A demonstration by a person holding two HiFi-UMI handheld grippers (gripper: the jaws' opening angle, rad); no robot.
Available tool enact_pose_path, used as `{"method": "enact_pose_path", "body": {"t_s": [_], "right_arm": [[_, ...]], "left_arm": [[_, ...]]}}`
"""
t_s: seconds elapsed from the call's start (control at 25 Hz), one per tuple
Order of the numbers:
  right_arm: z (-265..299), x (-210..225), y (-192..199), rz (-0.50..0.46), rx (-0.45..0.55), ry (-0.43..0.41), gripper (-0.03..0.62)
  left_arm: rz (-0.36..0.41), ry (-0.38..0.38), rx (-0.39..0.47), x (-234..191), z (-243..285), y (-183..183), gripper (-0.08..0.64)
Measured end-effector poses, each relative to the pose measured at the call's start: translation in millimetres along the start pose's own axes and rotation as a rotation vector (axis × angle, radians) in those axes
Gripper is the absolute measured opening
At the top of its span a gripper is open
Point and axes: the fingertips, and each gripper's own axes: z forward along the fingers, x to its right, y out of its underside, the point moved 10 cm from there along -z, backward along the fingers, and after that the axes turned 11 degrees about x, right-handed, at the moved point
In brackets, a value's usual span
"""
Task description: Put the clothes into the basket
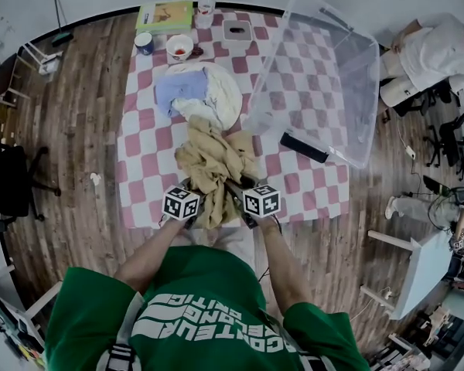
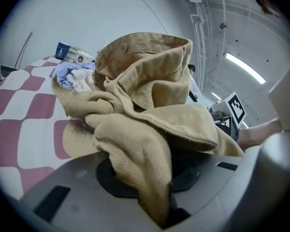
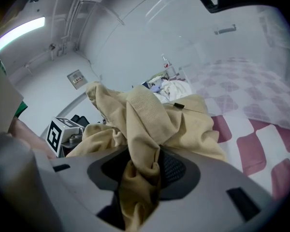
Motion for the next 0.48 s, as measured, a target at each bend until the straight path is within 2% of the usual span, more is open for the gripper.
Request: {"method": "enact_pose_path", "body": {"t_s": [0.2,0.48], "right_arm": [[6.5,-27.9,-16.9,-0.057,0.036,-0.036,0.169],[11.4,-76.1,-64.9,-0.181,0.145,-0.085,0.164]], "left_arm": [[0.028,-0.018,0.069,-0.3,-26.4,-17.9,0.081],[0.100,-0.039,0.233,3.6,-66.5,-65.1,0.078]]}}
